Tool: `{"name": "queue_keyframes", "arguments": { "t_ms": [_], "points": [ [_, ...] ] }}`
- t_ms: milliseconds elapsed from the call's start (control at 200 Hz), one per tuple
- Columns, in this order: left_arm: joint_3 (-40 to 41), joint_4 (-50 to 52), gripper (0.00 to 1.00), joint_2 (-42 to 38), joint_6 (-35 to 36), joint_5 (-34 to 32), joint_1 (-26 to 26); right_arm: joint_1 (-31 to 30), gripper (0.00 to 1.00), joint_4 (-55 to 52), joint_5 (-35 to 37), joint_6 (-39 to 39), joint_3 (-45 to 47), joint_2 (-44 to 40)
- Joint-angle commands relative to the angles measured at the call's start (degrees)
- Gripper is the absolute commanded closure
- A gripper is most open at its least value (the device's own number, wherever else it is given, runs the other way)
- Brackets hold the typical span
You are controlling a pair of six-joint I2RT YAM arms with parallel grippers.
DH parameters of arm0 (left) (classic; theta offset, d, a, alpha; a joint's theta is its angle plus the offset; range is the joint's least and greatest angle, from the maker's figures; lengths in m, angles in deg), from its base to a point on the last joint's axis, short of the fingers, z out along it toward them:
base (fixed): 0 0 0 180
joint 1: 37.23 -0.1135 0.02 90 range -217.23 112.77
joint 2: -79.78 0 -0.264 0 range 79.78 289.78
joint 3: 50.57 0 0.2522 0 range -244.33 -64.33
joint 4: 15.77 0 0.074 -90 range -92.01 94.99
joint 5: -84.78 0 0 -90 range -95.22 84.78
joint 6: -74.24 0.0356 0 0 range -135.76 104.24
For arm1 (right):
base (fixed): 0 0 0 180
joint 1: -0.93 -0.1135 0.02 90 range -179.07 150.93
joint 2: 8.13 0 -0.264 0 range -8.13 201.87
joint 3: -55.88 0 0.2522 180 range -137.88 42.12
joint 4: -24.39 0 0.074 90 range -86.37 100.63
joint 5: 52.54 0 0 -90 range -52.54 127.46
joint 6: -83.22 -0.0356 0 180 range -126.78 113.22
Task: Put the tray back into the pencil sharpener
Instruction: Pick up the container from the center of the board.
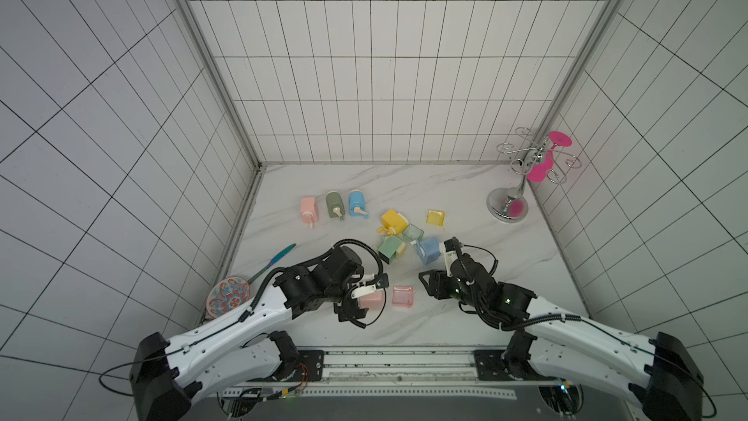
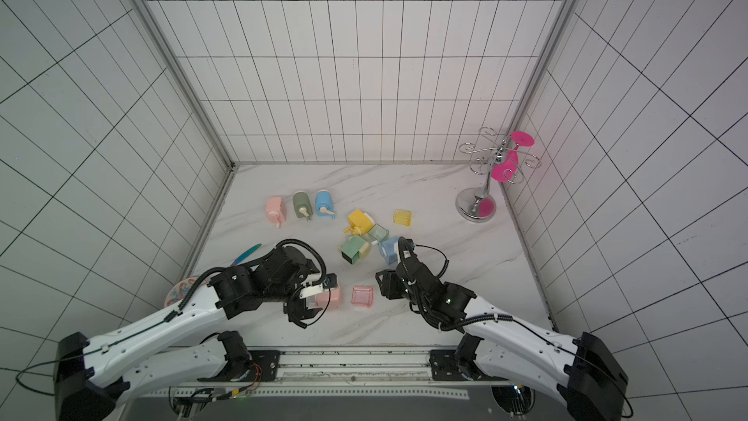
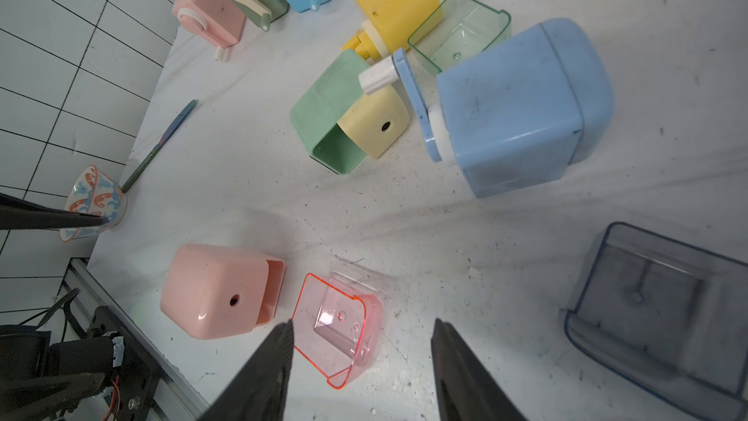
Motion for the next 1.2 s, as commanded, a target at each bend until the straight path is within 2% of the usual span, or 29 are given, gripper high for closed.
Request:
{"name": "queue_keyframes", "arguments": {
  "t_ms": [0, 245, 620, 835, 1074, 1194],
  "points": [
    [-0.1, -4.1, 0.03, 1.9, 1.5, -0.8, 0.3, 0.2, 0.42, 0.2, -2.2, -3.9, 1.2, 1.0],
    [0.7, -5.0, 0.03, 6.3, 3.7, -0.1, 0.4, 0.2, 0.42, 4.3, -4.3, -7.2, 3.2, 1.8],
    [4.0, -8.9, 0.04, 8.8, 7.7, -0.1, 0.4, 0.2, 0.44, 10.0, -11.2, -10.4, 2.5, 12.2],
    [4.7, -11.7, 0.06, 10.2, 7.7, -1.4, 0.3, 0.2, 0.44, 11.4, -12.3, -10.4, 2.1, 14.4],
    [3.5, -10.1, 0.17, 16.0, 7.9, -2.9, 0.4, 0.2, 0.46, 13.6, -13.5, -10.7, 2.4, 16.6],
    [3.0, -10.5, 0.24, 16.5, 8.0, -1.4, 0.3, 0.2, 0.48, 13.9, -13.5, -10.5, 2.3, 17.5]
  ]
}}
